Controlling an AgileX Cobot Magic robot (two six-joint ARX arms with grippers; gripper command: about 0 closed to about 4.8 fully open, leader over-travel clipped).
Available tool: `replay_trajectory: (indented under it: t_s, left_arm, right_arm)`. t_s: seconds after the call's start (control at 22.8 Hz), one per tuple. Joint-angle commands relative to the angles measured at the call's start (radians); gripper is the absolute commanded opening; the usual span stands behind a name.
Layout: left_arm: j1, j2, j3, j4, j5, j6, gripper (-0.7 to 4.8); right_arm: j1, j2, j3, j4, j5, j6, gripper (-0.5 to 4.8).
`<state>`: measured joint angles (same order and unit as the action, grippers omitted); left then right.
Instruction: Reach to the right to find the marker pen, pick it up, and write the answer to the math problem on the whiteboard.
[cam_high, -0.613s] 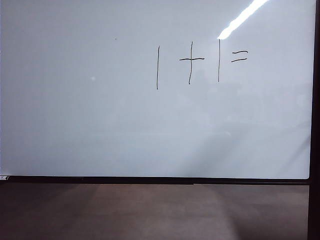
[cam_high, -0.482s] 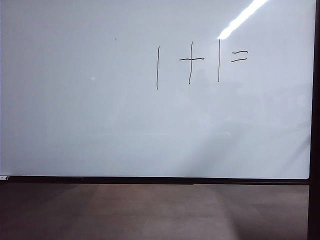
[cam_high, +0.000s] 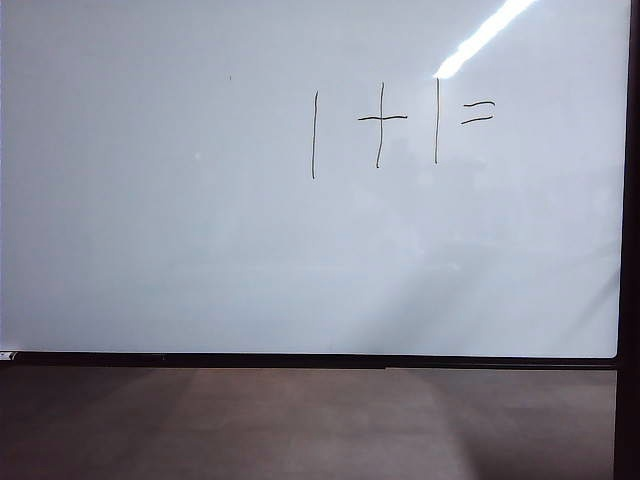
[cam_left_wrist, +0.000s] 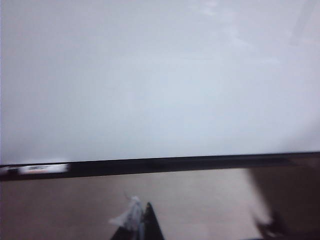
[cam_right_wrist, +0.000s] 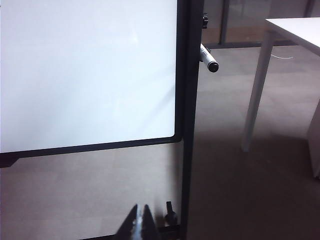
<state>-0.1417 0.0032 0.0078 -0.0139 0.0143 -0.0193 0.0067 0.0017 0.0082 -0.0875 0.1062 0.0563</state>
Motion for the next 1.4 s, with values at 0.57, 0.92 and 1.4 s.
replay_trajectory:
  t_s: [0.57, 0.92, 1.4]
  left_arm:
    - [-0.554, 0.001, 0.001, 0.008, 0.008, 0.001, -0.05]
    - [-0.554, 0.001, 0.001, 0.008, 0.008, 0.001, -0.04]
    - [-0.554, 0.001, 0.0, 0.007, 0.008, 0.001, -0.04]
  right_arm:
    - [0.0, 0.021, 0.239, 0.28, 0.184, 0.25, -0.02]
    - [-0.014, 0.432, 0.747, 0.405, 0.23, -0.093, -0.01]
    - [-0.627, 1.307, 1.048, 0.696, -0.692, 0.312, 3.23]
